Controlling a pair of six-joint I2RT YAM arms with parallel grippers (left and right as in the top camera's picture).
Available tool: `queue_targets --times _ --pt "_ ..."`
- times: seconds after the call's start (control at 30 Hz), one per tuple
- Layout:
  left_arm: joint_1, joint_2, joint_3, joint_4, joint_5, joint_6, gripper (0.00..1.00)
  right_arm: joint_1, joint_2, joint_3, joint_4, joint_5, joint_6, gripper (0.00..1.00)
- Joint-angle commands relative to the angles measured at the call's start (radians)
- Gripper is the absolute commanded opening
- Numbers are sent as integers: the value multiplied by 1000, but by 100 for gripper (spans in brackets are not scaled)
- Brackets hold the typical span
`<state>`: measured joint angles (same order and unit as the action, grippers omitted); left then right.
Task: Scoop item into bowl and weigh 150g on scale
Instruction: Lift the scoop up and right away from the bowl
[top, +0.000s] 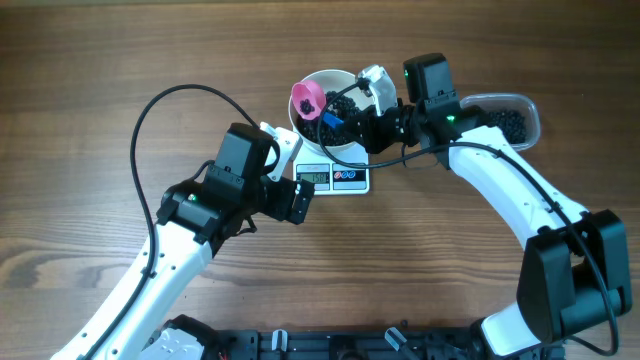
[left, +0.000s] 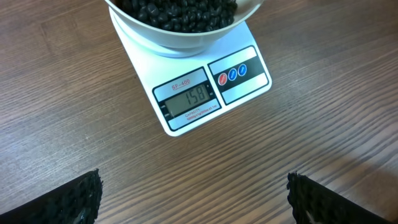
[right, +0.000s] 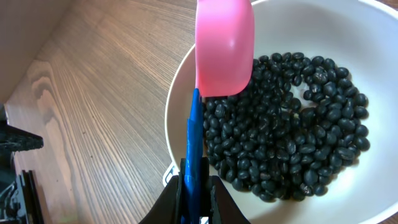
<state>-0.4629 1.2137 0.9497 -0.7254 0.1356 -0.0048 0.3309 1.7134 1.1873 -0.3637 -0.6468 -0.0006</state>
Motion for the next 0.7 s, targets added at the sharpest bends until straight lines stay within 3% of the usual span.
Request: queue_targets --times 0.0,0.67 --pt "-5 4 18 3 -6 -3 100 -23 -53 16 8 -24 1 4" --pt "-5 4 18 3 -6 -3 100 -193 -133 16 12 -24 2 4"
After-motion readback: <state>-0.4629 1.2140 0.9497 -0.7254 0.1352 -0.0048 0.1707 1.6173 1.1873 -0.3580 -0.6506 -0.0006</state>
